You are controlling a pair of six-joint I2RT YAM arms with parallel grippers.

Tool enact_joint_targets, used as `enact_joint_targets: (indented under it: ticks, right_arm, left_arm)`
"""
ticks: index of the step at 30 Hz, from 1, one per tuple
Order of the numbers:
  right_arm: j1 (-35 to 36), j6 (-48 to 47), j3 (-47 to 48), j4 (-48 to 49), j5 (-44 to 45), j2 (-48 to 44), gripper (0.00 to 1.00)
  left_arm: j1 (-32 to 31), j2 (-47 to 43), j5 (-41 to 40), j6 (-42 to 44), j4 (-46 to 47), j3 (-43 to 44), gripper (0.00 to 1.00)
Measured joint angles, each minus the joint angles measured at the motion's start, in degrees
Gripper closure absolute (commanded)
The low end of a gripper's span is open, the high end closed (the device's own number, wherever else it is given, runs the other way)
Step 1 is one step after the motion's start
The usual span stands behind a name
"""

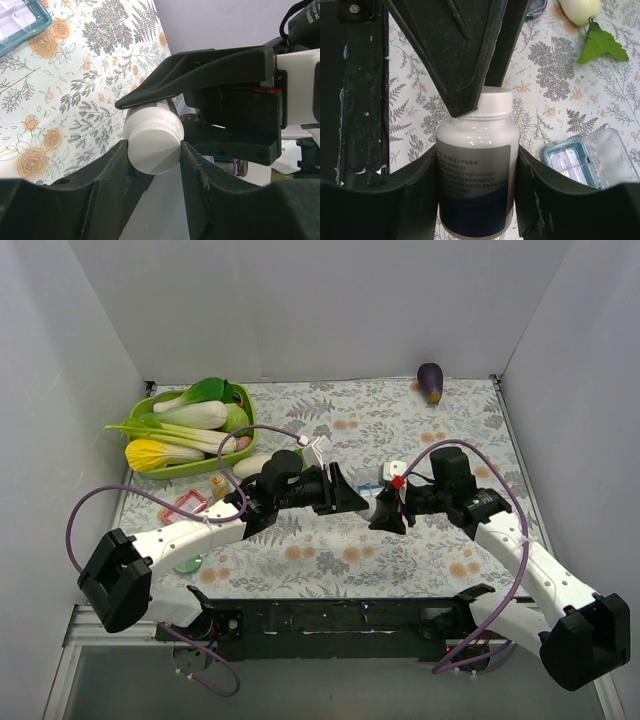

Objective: Sort the pills into containers

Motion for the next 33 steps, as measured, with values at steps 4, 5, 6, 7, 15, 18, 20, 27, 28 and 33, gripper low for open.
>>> enact_joint_targets:
  ticks: [4,5,6,7,15,18,20,27,28,33]
  right_arm:
    - [-0.20,-1.53,0.81,-1.29,-2.34,0.57,0.99]
    - [-0.17,-1.92,1.01,-2.12,-3.76,0.52,0.99]
    - [-0.20,-2.34,1.03,-2.80,-5.14,0.37,0.99]
    - [-0.20,-2.80,1.03,-3.54,-6.25,0.26,0.99]
    - [-0.20,-10.84,1.03,-10.67,-17.49,-1.64,0.99]
    - [-0.20,-12.52,1.03,-11.98,-19.78,-1.60,0.99]
    - [-0.20,-13.03,1.05,-12.31,-20.57,-1.42,0.99]
    - [-0.20,-13.62,1.07,-12.76,-21.24,-0.70,0.99]
    - [-0.20,-13.62,1.07,-12.76,-21.24,-0.70,0.99]
    - [-0.20,-13.46,1.07,-12.72,-21.22,-0.70,0.99]
  left_arm:
    - [-0.22,-1.38,-0.42,1.29,-0.83,-0.31,0.16]
    - [-0.22,-2.29,-0.39,2.91,-0.83,-0.46,0.11]
    - [-0.15,-3.72,-0.37,4.68,-0.90,-0.79,0.09]
    - [-0.13,-5.68,-0.20,6.78,-0.72,-1.40,0.08]
    - [0.13,-27.34,10.67,31.28,6.21,-13.92,0.02]
    - [-0.33,-29.73,13.70,37.51,7.32,-16.15,0.02]
    - [-1.07,-28.74,14.34,40.92,8.33,-16.02,0.02]
    - [-8.11,-18.84,10.88,52.28,6.08,-9.70,0.07]
    - [-9.18,-17.40,10.03,53.79,5.53,-8.37,0.09]
    - [-11.98,-13.66,6.84,59.34,2.73,-4.46,0.39]
